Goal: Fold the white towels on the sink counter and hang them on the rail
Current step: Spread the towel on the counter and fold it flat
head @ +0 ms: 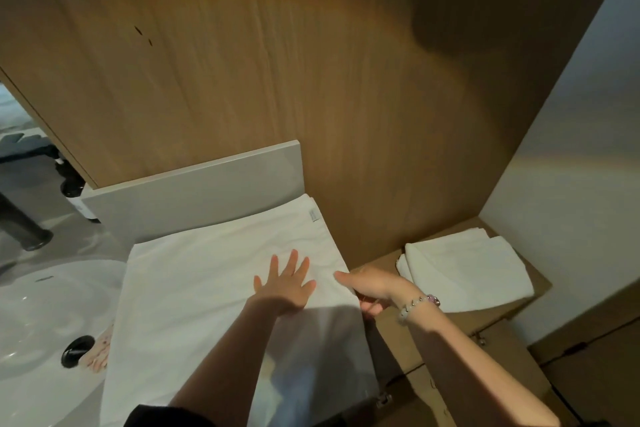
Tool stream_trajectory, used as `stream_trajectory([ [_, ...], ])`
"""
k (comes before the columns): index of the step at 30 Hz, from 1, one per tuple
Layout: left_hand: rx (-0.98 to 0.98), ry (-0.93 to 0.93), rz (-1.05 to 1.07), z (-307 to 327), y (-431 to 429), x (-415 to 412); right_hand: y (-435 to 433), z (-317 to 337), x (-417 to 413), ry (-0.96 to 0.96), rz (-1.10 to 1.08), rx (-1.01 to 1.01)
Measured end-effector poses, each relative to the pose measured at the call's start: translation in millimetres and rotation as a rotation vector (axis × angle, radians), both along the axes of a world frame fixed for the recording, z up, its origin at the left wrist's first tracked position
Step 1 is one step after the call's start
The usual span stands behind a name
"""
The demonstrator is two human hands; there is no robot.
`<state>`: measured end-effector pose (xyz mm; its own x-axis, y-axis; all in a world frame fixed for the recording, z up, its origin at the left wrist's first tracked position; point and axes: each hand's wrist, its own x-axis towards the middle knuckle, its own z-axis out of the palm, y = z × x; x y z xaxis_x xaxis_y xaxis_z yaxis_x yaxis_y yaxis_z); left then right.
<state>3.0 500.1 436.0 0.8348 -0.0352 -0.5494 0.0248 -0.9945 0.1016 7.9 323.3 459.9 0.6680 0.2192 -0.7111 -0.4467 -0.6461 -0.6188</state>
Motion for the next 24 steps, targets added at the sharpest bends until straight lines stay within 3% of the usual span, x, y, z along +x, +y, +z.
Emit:
stream_trajectory([
  [4, 0.021, -0.023, 0.014, -3.6, -1.1, 1.2, -7.6, 1.3, -18.8, -0.115, 0.015, -0.042],
  [13, 0.018, -0.052, 0.008, -5.7, -1.1, -1.6, -7.4, 0.8, -29.1, -0.062, 0.164, -0.131],
  [18, 0.038, -0.073, 0.035, -9.1, -5.1, 1.0, -16.2, 0.8, -38.2, 0.114, 0.044, 0.122],
  [24, 0.037, -0.075, 0.046, -10.4, -3.9, 5.5, -25.5, 0.4, -42.8, -0.025, -0.061, 0.063],
])
